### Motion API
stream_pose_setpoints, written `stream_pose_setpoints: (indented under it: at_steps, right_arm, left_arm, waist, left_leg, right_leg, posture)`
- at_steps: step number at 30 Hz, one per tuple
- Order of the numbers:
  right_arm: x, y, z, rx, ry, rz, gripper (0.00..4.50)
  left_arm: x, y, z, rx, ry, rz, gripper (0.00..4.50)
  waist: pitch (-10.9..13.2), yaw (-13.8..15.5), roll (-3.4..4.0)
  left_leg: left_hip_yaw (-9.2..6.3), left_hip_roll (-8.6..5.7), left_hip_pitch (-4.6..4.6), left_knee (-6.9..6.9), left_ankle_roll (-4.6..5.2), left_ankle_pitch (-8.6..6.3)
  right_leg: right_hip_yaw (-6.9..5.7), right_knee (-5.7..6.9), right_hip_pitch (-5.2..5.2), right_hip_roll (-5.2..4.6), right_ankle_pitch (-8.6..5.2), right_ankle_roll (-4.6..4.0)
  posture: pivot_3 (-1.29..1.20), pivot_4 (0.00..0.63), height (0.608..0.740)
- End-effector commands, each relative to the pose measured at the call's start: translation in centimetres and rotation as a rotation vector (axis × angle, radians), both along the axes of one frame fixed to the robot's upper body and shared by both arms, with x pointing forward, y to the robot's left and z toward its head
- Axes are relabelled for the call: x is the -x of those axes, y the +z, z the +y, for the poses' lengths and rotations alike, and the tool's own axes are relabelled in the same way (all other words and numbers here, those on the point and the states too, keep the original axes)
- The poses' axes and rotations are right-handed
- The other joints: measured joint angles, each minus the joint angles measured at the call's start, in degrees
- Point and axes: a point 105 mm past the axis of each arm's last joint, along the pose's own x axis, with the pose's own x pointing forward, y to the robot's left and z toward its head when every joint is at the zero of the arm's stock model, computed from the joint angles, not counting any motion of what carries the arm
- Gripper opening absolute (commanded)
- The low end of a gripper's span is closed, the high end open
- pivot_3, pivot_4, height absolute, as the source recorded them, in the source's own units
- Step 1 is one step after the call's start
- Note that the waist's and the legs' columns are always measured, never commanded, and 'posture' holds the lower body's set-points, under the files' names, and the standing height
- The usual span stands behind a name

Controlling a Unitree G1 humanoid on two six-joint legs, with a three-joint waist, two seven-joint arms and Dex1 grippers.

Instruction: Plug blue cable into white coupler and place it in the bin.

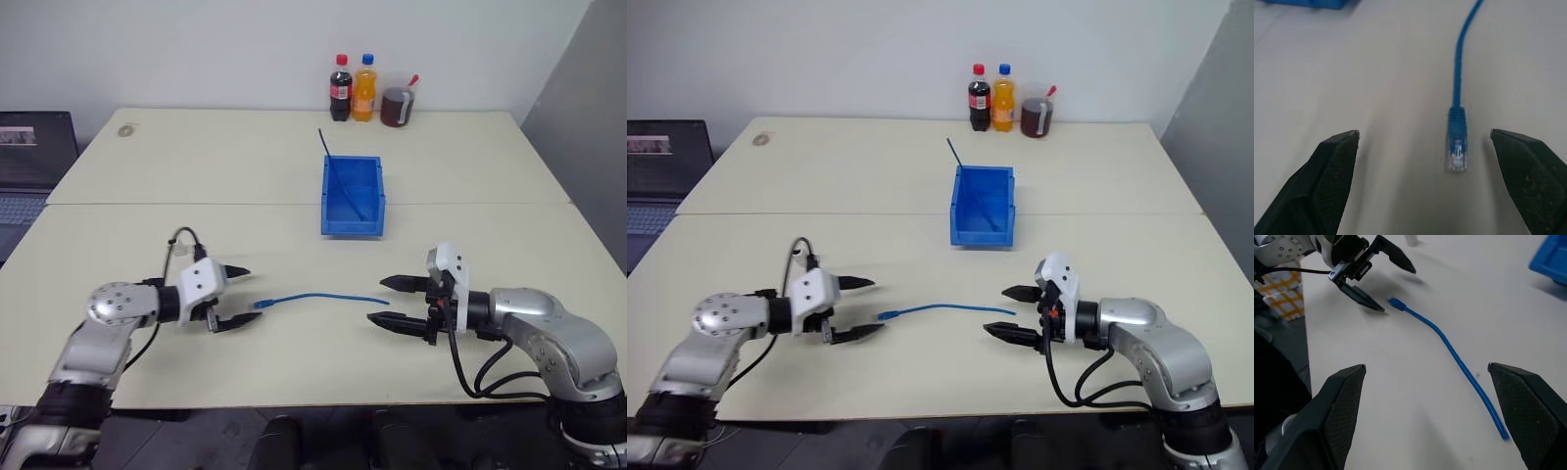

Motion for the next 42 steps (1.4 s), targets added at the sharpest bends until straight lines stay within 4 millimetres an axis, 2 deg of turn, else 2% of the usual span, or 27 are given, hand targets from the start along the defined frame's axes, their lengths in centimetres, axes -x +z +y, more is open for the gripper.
stream_pose_setpoints:
  at_steps: [1,4,8,16,21,25,30,33,35,37,42]
  right_arm:
    - [-0.3,1.8,-0.9,-0.001,-0.079,-0.101,4.24]
    - [-0.2,1.7,-1.4,0.001,-0.125,-0.105,4.29]
    - [0.0,1.6,-1.9,0.01,-0.156,-0.11,4.29]
    - [-0.4,1.8,-2.0,0.006,-0.18,-0.12,4.29]
    - [-0.4,1.7,-2.1,0.01,-0.174,-0.115,4.29]
    - [-0.6,1.6,-2.1,0.011,-0.168,-0.113,4.29]
    - [-0.8,1.8,-1.8,0.009,-0.156,-0.119,4.29]
    - [-0.5,2.8,-1.4,-0.055,-0.145,-0.088,4.29]
    - [0.2,3.8,-0.4,-0.157,-0.101,-0.014,4.29]
    - [0.9,4.5,0.8,-0.239,-0.043,0.053,4.29]
    - [1.2,5.5,3.0,-0.394,0.045,0.197,4.29]
  left_arm:
    - [0.4,-1.8,0.8,-0.072,-0.055,0.079,4.5]
    - [0.5,-2.7,0.7,-0.096,-0.084,0.125,4.07]
    - [0.4,-2.6,0.7,-0.093,-0.08,0.161,3.1]
    - [1.0,-2.8,2.9,-0.138,-0.01,0.198,1.35]
    - [1.5,-3.1,3.6,-0.142,0.022,0.216,0.28]
    - [1.8,-3.2,3.6,-0.123,0.037,0.229,0.24]
    - [1.4,-2.6,2.0,-0.042,0.06,0.236,0.24]
    - [-0.8,2.5,-1.1,0.258,0.168,0.307,0.24]
    - [-1.0,5.7,-3.8,0.409,0.132,0.38,0.24]
    - [-0.3,8.2,-6.2,0.518,0.07,0.464,0.24]
    - [2.7,12.0,-10.3,0.702,-0.107,0.701,0.24]
  waist:
    - [0.0,0.2,0.03]
    - [0.0,0.3,0.07]
    - [-0.2,0.3,0.24]
    - [-0.2,0.2,0.28]
    - [-0.3,0.1,0.4]
    - [-0.3,-0.1,0.44]
    - [-0.3,-0.1,0.45]
    - [-0.3,0.2,0.42]
    - [-0.1,0.5,0.15]
    - [0.0,0.7,-0.1]
    - [0.0,0.2,-0.12]
  left_leg:
    - [0.01,0.01,0.04,0.0,0.0,0.0]
    - [-0.07,0.11,0.12,0.0,0.0,0.0]
    - [-0.03,0.12,0.24,-0.01,0.0,0.0]
    - [-0.04,0.2,0.36,-0.02,0.01,0.0]
    - [-0.04,0.28,0.45,-0.06,0.01,0.0]
    - [-0.01,0.29,0.46,-0.07,0.01,0.0]
    - [0.02,0.28,0.45,-0.07,0.01,0.0]
    - [-0.02,0.26,0.34,-0.05,0.01,0.0]
    - [-0.09,0.25,0.19,0.02,0.01,0.0]
    - [-0.39,0.25,-0.12,0.15,0.01,0.01]
    - [-0.48,0.14,-0.2,0.23,0.0,0.0]
  right_leg:
    - [0.02,0.0,0.0,0.09,0.0,0.0]
    - [0.0,0.05,0.06,0.23,0.0,-0.01]
    - [0.03,0.06,0.14,0.28,0.0,-0.01]
    - [0.06,0.12,0.18,0.36,0.01,-0.01]
    - [0.08,0.14,0.19,0.45,0.01,-0.02]
    - [0.11,0.14,0.19,0.45,0.01,-0.02]
    - [0.14,0.13,0.19,0.45,0.01,-0.02]
    - [0.1,0.12,0.15,0.44,0.01,-0.02]
    - [0.08,0.12,0.1,0.44,0.01,-0.01]
    - [-0.02,0.08,0.03,0.44,0.03,0.02]
    - [-0.01,-0.02,0.07,0.34,0.03,0.03]
  posture:
    - [0.0,0.15,0.74]
    - [0.0,0.15,0.74]
    - [0.0,0.15,0.74]
    - [0.0,0.15,0.74]
    - [0.0,0.15,0.74]
    - [0.0,0.15,0.74]
    - [0.0,0.15,0.74]
    - [0.0,0.15,0.74]
    - [0.0,0.15,0.74]
    - [0.0,0.15,0.74]
    - [0.0,0.15,0.74]
